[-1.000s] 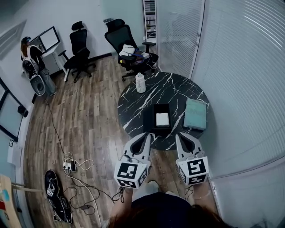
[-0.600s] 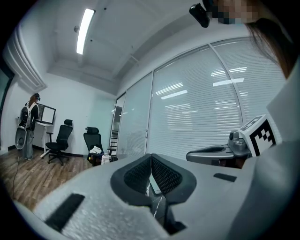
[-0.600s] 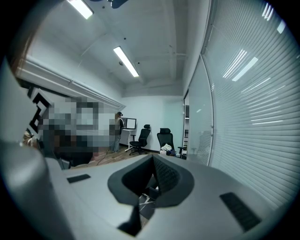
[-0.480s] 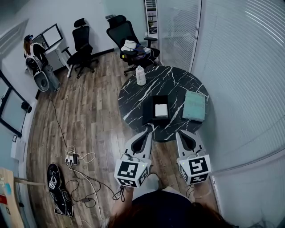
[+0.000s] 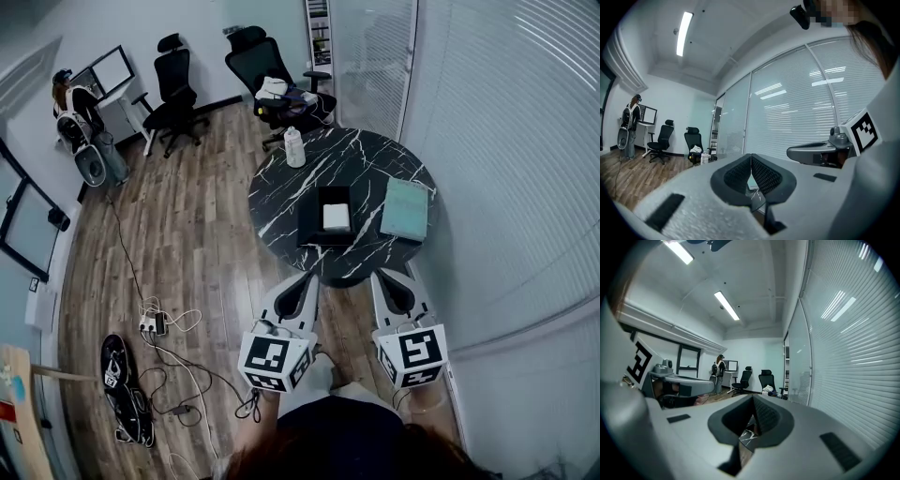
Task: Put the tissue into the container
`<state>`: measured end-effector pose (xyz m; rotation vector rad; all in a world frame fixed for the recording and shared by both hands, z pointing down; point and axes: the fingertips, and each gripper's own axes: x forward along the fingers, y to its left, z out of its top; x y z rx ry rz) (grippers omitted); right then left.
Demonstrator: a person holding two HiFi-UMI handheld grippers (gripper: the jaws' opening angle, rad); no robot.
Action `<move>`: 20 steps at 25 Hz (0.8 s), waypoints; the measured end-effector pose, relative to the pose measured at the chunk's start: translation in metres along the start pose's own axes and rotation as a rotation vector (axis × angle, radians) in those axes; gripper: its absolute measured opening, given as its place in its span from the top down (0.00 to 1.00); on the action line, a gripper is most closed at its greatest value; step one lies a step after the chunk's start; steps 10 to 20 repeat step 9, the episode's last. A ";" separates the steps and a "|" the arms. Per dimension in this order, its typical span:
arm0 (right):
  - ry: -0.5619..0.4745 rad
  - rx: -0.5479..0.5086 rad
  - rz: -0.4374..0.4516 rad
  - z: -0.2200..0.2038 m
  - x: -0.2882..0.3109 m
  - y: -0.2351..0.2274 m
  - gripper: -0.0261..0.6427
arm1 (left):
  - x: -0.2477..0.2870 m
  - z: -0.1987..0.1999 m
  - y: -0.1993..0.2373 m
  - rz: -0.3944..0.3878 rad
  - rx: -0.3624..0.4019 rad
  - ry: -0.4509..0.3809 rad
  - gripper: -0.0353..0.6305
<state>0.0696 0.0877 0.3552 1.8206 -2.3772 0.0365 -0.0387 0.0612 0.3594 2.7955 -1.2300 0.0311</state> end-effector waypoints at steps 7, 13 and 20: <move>-0.035 0.045 0.031 0.008 -0.019 0.009 0.93 | -0.016 0.001 -0.008 0.010 0.001 -0.006 0.91; -0.048 0.037 0.033 0.011 -0.024 0.010 0.93 | -0.018 0.001 -0.010 0.012 0.000 -0.010 0.91; -0.048 0.037 0.033 0.011 -0.024 0.010 0.93 | -0.018 0.001 -0.010 0.012 0.000 -0.010 0.91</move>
